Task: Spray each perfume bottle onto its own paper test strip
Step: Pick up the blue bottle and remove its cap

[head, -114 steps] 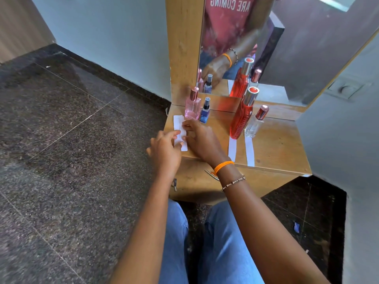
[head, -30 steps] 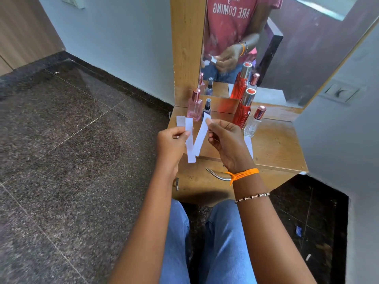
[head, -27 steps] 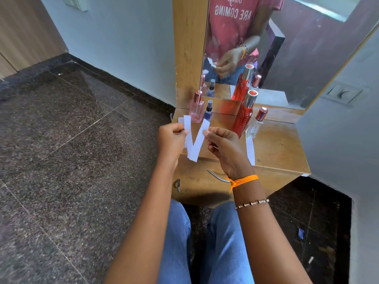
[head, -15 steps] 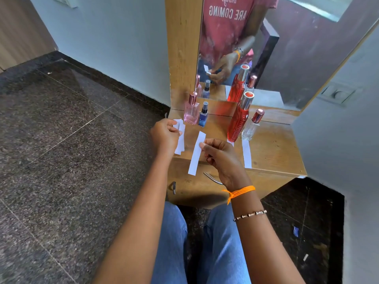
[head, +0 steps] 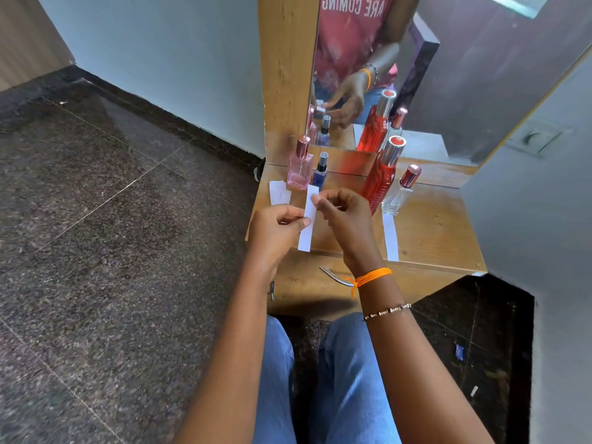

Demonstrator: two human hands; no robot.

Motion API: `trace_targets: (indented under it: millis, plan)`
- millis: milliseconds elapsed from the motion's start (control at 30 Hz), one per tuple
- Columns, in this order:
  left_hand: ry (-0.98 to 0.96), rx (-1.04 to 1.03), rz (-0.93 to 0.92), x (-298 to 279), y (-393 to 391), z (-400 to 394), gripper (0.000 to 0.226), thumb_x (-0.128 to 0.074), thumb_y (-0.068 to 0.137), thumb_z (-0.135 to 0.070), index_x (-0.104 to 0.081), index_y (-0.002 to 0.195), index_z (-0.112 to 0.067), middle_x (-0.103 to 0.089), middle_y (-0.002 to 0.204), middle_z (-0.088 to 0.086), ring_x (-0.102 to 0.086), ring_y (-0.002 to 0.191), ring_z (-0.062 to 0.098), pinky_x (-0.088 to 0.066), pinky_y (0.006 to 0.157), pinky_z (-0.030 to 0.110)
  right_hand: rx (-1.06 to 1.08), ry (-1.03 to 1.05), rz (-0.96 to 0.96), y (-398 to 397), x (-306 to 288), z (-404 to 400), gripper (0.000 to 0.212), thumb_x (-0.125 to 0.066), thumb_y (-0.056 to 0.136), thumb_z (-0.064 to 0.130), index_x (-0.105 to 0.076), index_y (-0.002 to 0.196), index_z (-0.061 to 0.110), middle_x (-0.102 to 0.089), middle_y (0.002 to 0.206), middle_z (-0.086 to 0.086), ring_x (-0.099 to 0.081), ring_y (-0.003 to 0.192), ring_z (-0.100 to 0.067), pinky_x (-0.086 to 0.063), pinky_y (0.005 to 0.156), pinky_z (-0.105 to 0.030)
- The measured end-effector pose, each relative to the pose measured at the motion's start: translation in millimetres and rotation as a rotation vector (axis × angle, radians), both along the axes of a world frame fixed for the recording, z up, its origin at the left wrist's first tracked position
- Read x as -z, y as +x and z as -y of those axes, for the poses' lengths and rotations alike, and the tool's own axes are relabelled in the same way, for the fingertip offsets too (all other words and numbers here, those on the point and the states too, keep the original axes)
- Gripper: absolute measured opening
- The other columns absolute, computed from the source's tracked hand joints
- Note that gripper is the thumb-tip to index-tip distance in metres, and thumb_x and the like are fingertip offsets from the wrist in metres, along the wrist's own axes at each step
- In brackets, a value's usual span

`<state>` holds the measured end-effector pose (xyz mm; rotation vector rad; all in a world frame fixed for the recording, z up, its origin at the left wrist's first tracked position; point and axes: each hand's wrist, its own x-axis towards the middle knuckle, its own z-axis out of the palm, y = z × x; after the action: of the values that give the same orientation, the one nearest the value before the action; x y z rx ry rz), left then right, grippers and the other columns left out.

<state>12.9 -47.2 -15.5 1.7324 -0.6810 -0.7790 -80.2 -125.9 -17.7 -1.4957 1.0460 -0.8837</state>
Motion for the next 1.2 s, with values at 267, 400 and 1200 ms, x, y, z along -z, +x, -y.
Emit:
trace_targets:
  millis: [267, 400, 1200]
  plan:
    - [0.032, -0.064, 0.059, -5, 1, 7, 0.010, -0.070, 0.081, -0.014, -0.071, 0.090, -0.011, -0.068, 0.084, 0.002, -0.064, 0.085, 0.016, -0.055, 0.079, 0.035, 0.051, -0.283, -0.130, 26, 3, 34, 0.030, -0.060, 0.084, -0.003, -0.059, 0.113, 0.005, -0.063, 0.104, 0.002, -0.055, 0.092, -0.008, -0.041, 0.071, -0.004]
    - [0.055, -0.066, 0.143, -4, 3, 10, 0.012, -0.071, 0.080, -0.016, -0.071, 0.090, -0.010, -0.068, 0.083, 0.003, -0.064, 0.082, 0.016, -0.055, 0.079, 0.036, 0.087, -0.367, -0.115, 32, 9, 33, 0.023, -0.056, 0.081, -0.008, -0.063, 0.098, 0.006, -0.069, 0.092, -0.008, -0.058, 0.077, -0.011, -0.042, 0.066, -0.010]
    - [-0.077, 0.111, 0.400, -5, -41, 18, 0.021, -0.049, 0.094, -0.013, -0.067, 0.105, -0.015, -0.059, 0.104, -0.002, -0.058, 0.101, 0.015, -0.041, 0.080, 0.019, 0.112, -0.251, 0.033, -60, 10, -36, 0.028, -0.066, 0.083, 0.003, -0.057, 0.097, 0.025, -0.061, 0.078, 0.019, -0.059, 0.070, 0.003, -0.046, 0.062, -0.015]
